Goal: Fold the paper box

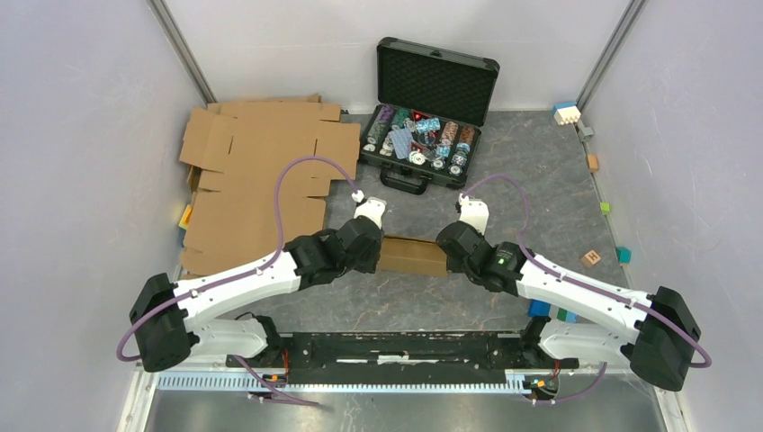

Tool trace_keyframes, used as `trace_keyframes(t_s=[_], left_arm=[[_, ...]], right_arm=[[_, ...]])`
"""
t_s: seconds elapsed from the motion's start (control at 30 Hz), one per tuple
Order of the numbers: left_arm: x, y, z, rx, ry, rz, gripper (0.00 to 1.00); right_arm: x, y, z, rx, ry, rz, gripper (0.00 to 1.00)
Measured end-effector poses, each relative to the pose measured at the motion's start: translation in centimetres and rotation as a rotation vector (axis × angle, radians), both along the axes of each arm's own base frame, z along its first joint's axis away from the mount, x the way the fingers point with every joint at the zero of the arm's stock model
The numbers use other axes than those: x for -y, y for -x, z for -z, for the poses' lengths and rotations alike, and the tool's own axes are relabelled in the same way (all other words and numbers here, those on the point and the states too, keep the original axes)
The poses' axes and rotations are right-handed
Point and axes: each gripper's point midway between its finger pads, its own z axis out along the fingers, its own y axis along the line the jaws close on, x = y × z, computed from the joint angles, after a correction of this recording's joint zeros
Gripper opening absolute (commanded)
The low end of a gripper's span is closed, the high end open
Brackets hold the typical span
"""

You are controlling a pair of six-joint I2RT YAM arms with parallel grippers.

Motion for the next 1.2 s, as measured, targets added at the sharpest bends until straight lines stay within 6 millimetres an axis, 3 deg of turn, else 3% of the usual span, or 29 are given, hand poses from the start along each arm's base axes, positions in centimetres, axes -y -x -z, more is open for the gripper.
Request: trace_keyframes(t_s=[0.53,0.7,0.77,0.83,0.93,1.2], left_arm=[[-0.6,-2.9,0.4,-0.016,0.013,-0.067,0.33],[0.2,-3.0,0.6,-0.032,0.039,-0.037,0.39],[0.5,-2.8,0.7,-0.042,0.047,-0.023,0.33],[0.7,-2.8,0.8,-0.044,0.047,-0.013,0.19],[0.6,-3.0,0.9,-0.043,0.042,-0.012,0.04],[0.4,-3.6,0.7,-0.044,0.030,-0.023,0.02]], right_arm=[[-0.1,-0.1,0.0,0.002,0.004,-0.005,0.00],[-0.1,-0.1,0.0,0.001,0.007,-0.008,0.00],[-0.2,-0.2,0.0,0.001,0.010,-0.010,0.00],[-0.2,-0.2,0.0,0.001,0.013,-0.012,0.00],[-0.2,-0.2,0.0,0.000,0.015,-0.014,0.00],[-0.2,-0.3,0.0,0.001,0.025,-0.022,0.00]])
